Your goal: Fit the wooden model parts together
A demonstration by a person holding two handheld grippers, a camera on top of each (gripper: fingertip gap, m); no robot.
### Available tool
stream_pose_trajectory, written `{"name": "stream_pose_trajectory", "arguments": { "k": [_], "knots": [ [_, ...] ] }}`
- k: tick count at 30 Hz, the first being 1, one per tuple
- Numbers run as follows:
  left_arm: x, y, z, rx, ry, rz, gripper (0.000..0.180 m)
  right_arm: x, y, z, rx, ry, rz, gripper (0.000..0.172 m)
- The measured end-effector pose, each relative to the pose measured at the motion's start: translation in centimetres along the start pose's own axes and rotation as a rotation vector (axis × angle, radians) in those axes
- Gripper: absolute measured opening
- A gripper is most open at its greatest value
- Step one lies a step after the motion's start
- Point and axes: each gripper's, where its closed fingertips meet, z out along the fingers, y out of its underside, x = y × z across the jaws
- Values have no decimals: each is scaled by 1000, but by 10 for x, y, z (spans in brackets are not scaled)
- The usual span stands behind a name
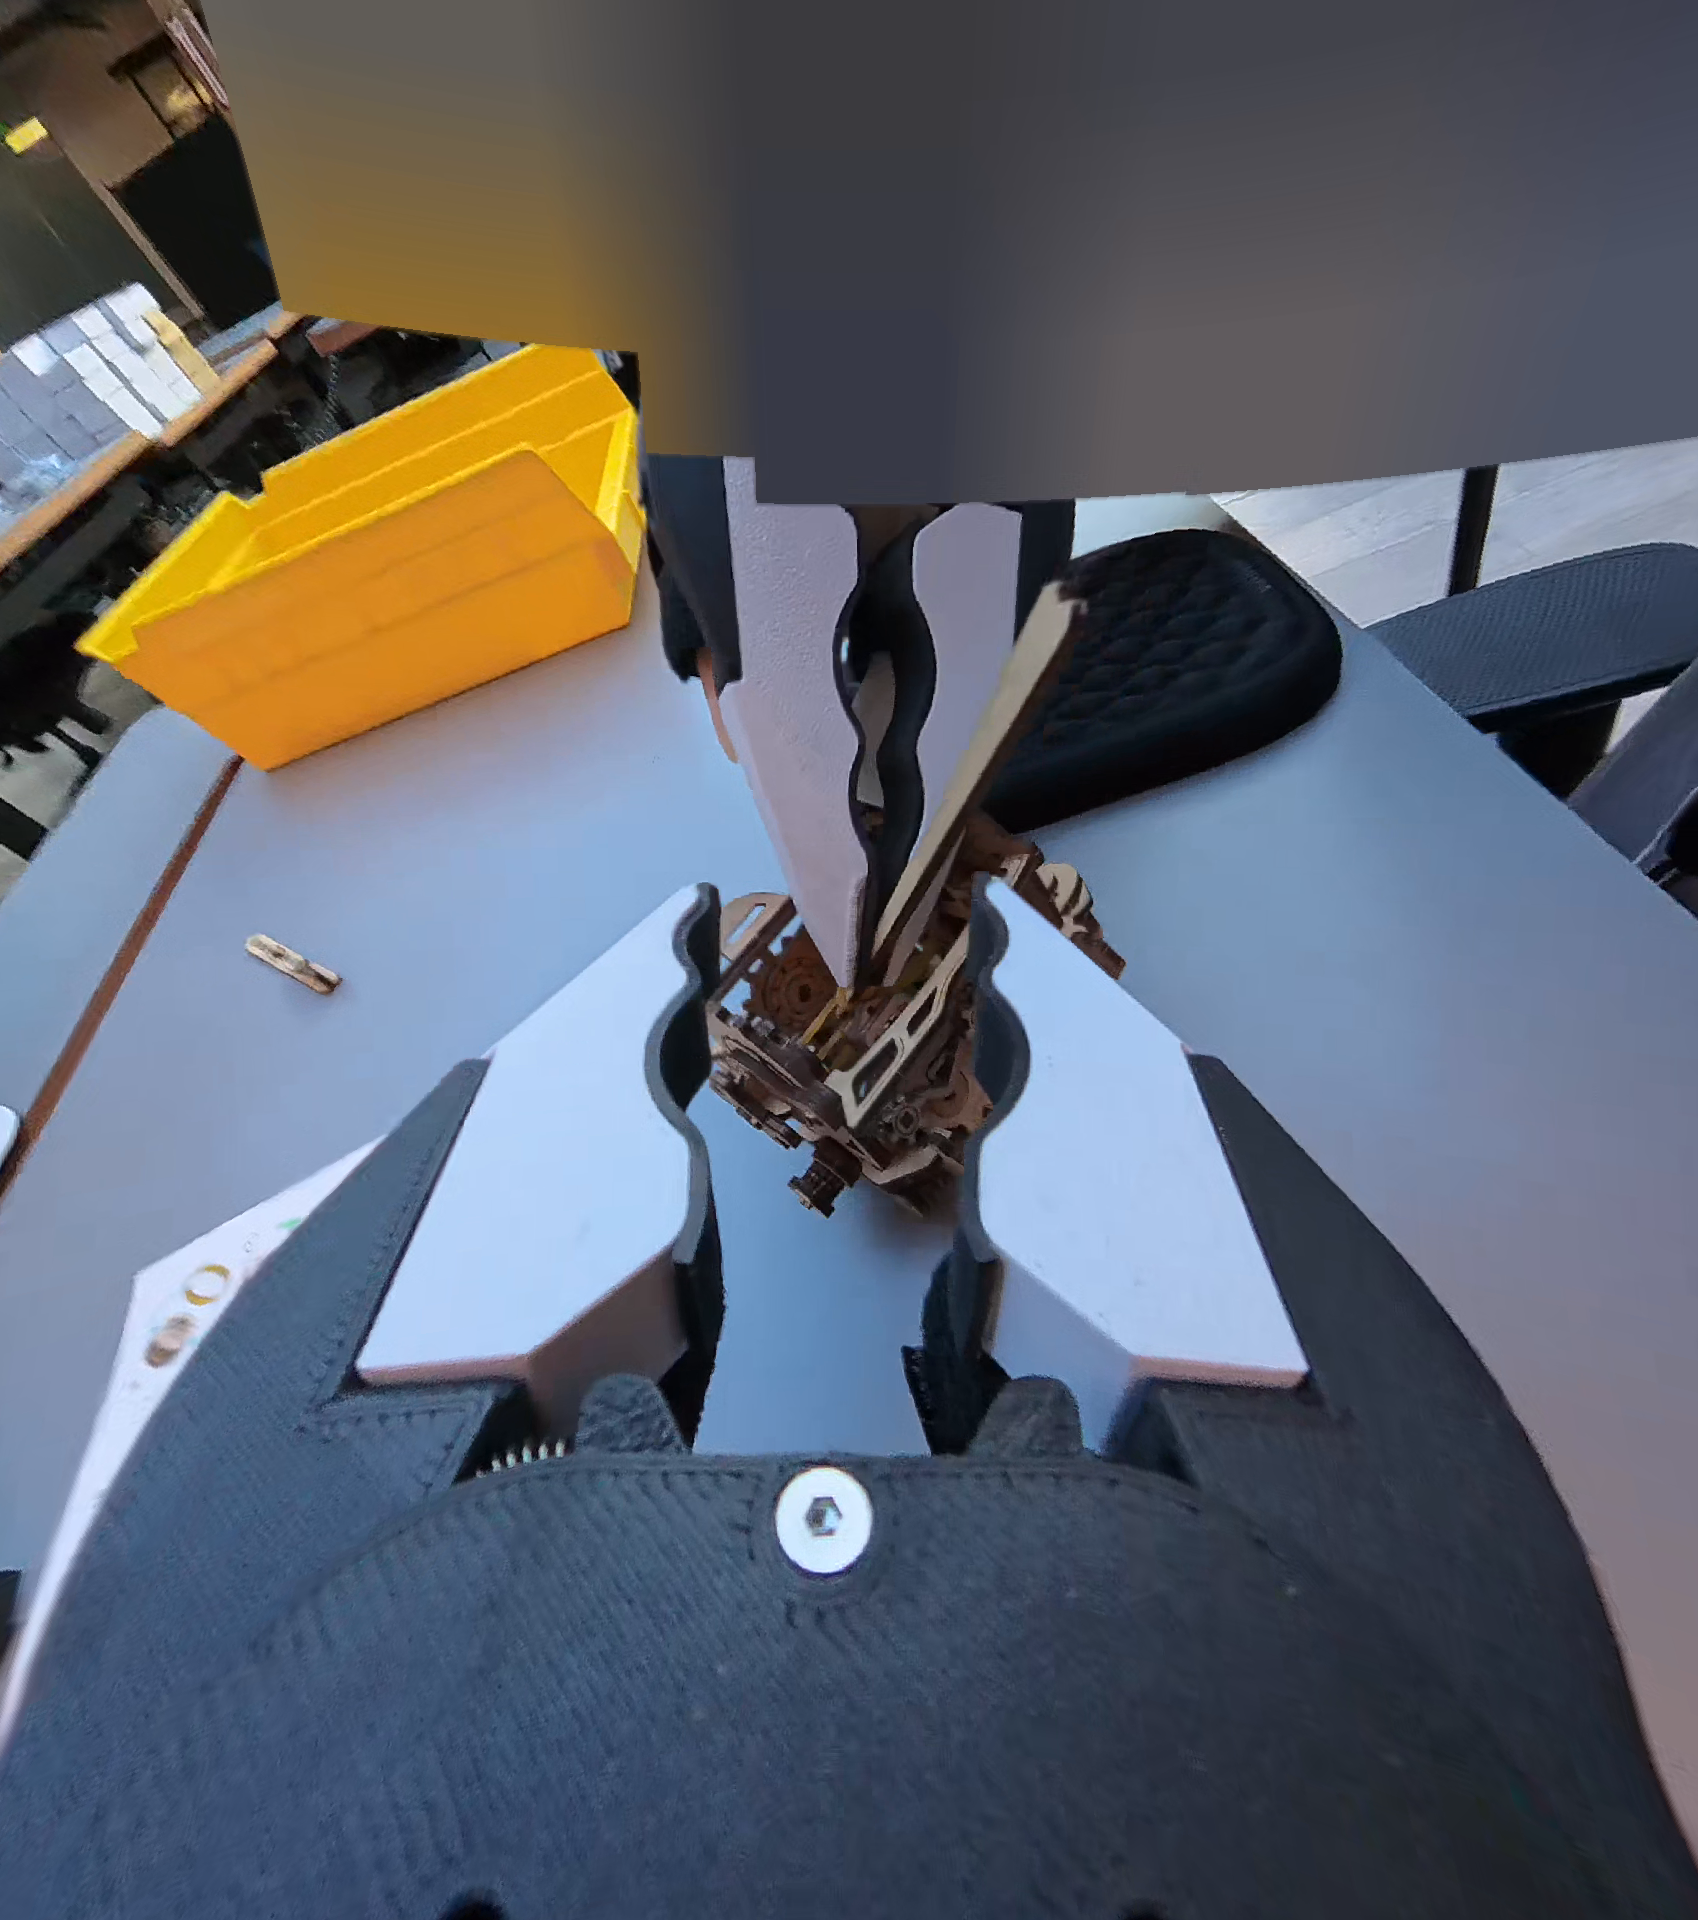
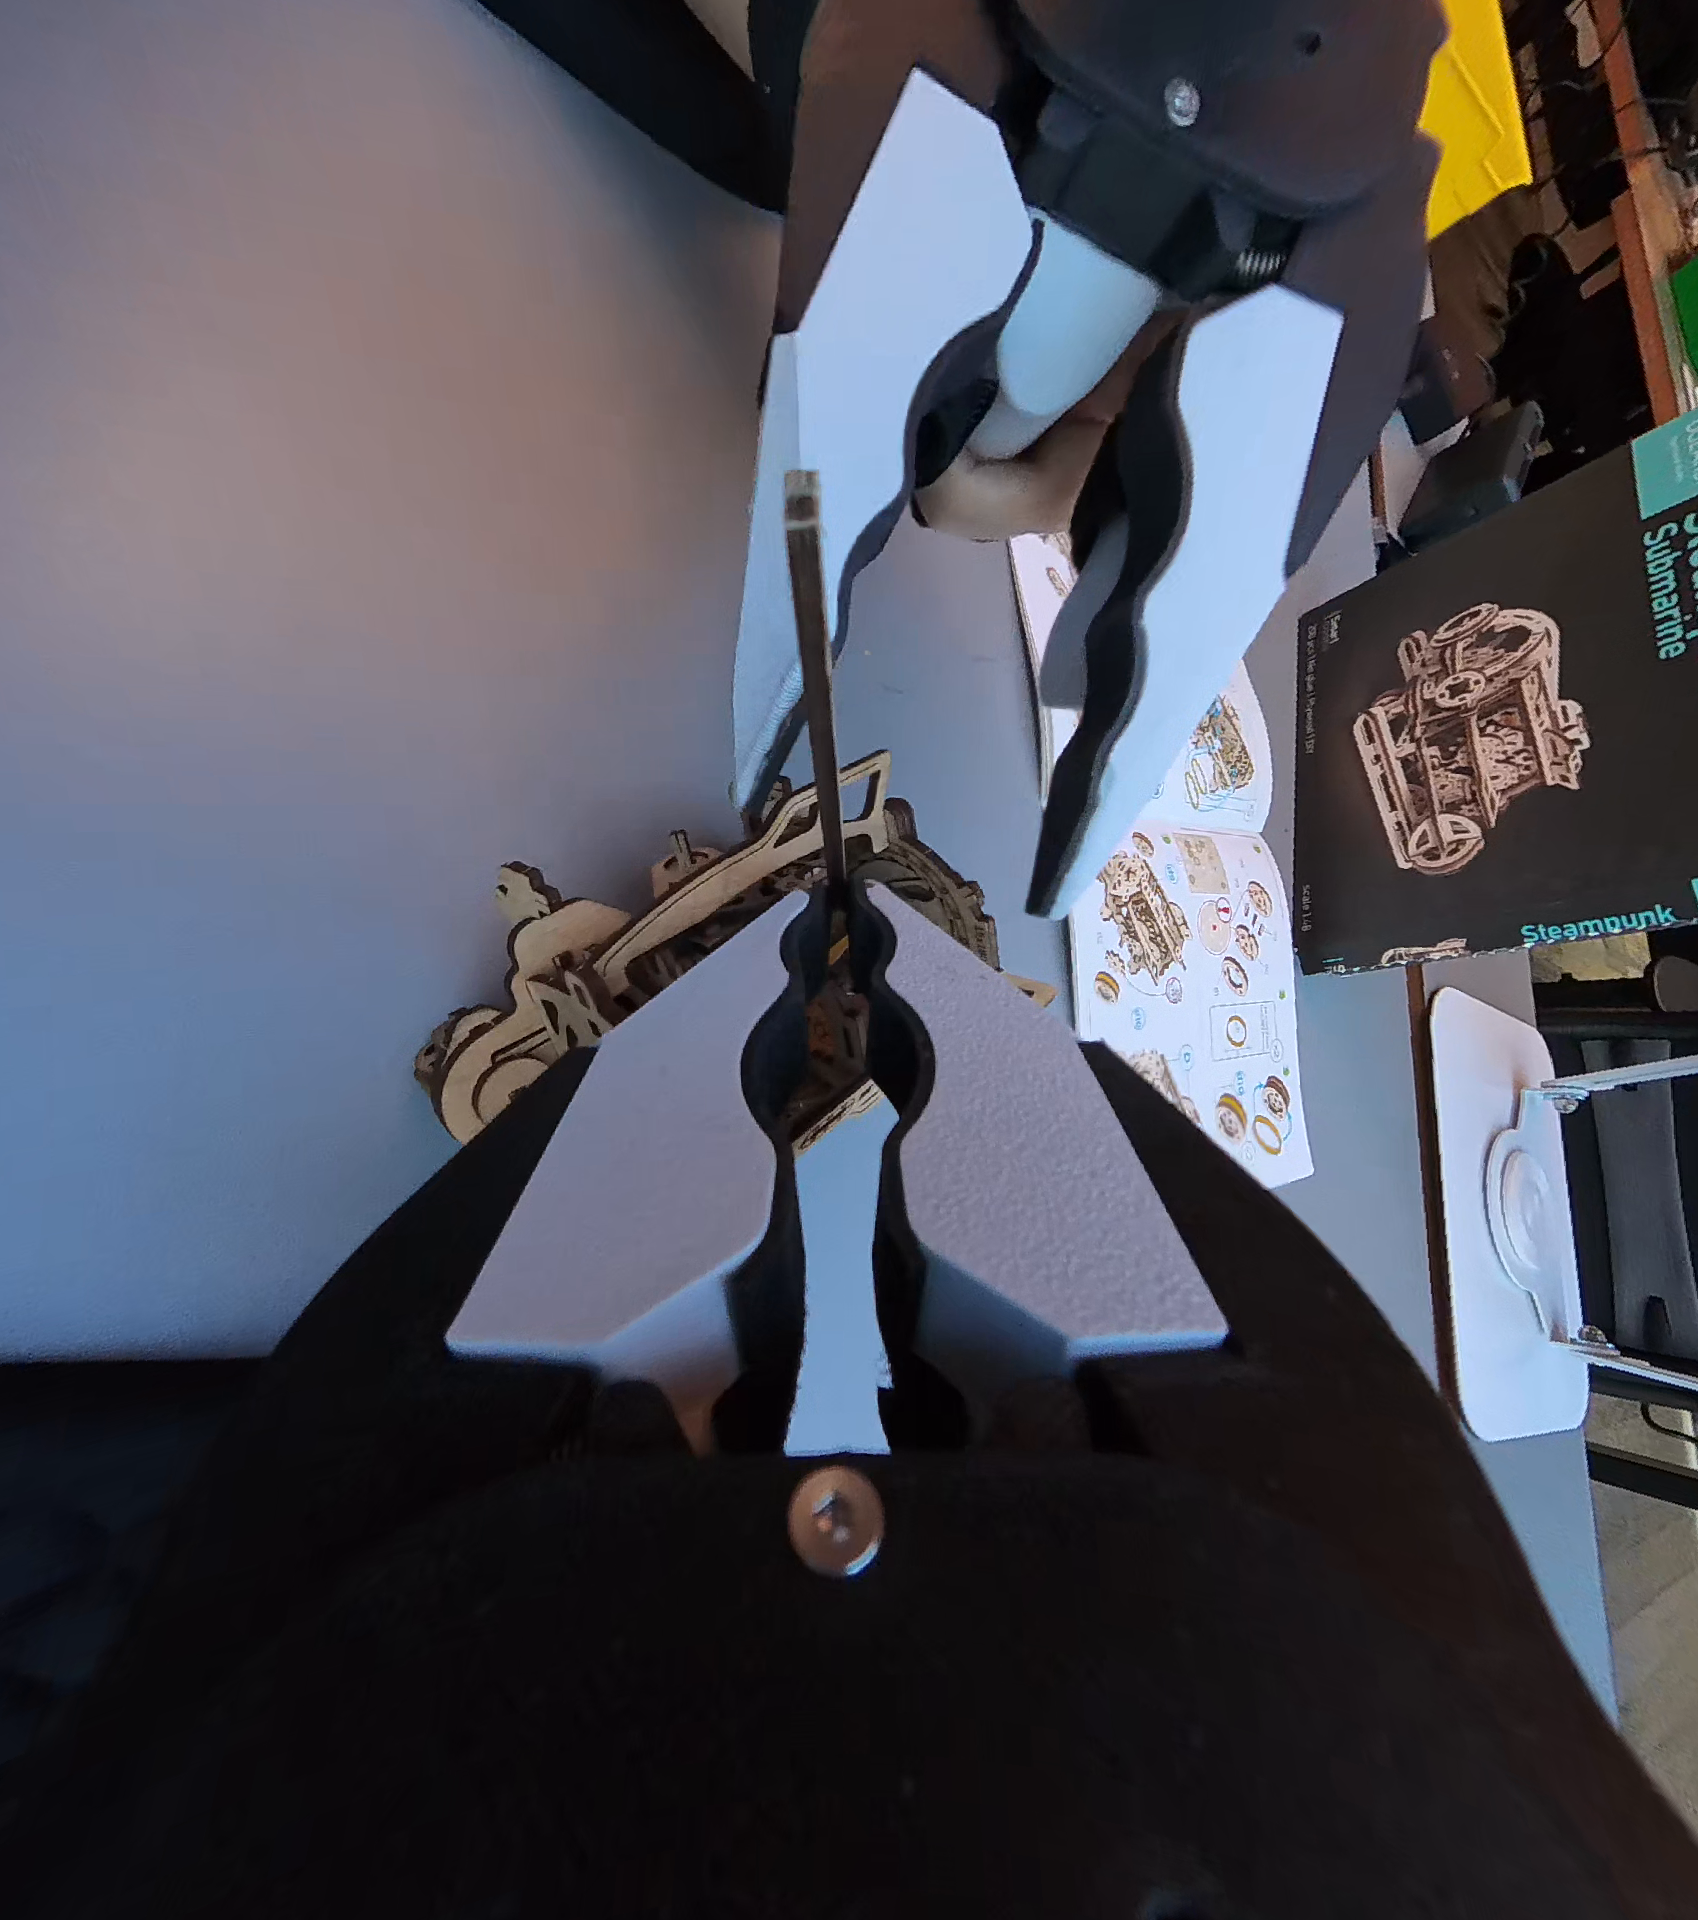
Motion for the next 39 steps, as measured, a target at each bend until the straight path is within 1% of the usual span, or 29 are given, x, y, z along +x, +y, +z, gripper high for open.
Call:
{"name": "stream_pose_trajectory", "arguments": {
  "k": [5,10,12,20,28,34,39],
  "knots": [
    [9,-14,-5,49,-53,178,26,1,-1,0,21,-5,28,0],
    [12,-17,1,59,-63,234,5,1,-1,0,30,-10,42,0],
    [12,-17,5,53,-63,242,1,2,-1,0,26,-9,46,1],
    [8,-18,10,36,-84,236,0,5,1,-2,-1,30,68,1],
    [9,-14,16,11,-81,265,0,5,1,-12,-69,84,67,14],
    [9,-12,16,1,-91,301,0,7,2,-20,-117,127,50,15],
    [9,-10,16,-10,-97,323,0,6,-2,-29,-122,129,54,17]
  ]
}}
